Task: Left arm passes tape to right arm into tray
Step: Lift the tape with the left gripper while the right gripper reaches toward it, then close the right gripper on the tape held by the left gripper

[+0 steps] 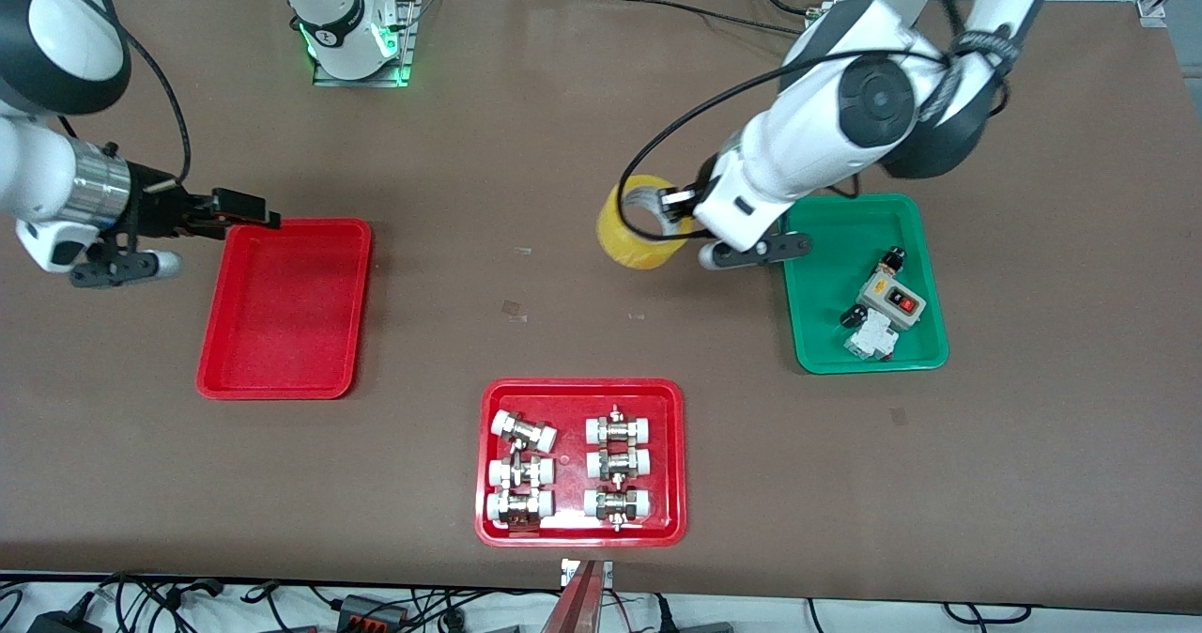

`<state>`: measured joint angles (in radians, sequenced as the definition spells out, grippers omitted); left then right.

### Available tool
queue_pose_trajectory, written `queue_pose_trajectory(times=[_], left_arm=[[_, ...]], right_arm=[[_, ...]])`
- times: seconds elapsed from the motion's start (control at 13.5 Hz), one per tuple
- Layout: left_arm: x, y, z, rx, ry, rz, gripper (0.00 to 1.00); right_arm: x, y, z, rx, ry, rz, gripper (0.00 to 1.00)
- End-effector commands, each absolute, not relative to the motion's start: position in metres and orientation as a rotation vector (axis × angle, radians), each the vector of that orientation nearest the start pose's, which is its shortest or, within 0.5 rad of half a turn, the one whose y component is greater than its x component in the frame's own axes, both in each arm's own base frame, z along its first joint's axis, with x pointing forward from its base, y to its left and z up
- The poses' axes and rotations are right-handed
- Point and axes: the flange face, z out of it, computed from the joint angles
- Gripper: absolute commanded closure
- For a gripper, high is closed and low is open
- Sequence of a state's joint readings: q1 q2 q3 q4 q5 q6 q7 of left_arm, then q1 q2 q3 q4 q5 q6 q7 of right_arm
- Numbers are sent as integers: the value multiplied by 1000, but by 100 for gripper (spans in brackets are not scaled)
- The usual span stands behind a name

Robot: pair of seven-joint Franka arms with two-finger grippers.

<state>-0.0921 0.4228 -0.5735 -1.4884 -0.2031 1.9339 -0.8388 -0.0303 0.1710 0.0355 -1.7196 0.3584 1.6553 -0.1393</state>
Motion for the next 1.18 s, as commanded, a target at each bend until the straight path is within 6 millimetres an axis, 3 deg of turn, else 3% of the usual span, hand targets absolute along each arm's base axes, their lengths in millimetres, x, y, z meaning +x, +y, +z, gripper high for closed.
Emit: queue_pose_trajectory(times=[0.0,0.15,0.3,0.52,0.74,0.96,1.11], left_arm=[[568,-436,463,-3526,-735,360,100],[565,-461,435,-3499,-897,401,100],[569,-465,415,-3495,-908,450,100],[569,-491,401,-3560,-967,415,100],[563,-508,398,-3576,-1064,397,100],[565,-531,396,-3576,-1196,421,100],[567,-538,395,-3568,-1227,399,100]], right_arm=[[592,53,461,-2616,-198,282,0],[595,76,457,-2498,-274,250,0],[600,93,438,-2362,-313,246,0],[606,117,413,-2226,-375,225,0],[609,140,390,-2133,-383,228,0],[612,148,381,-2111,-377,226,0],[617,165,378,-2089,-397,221,0]])
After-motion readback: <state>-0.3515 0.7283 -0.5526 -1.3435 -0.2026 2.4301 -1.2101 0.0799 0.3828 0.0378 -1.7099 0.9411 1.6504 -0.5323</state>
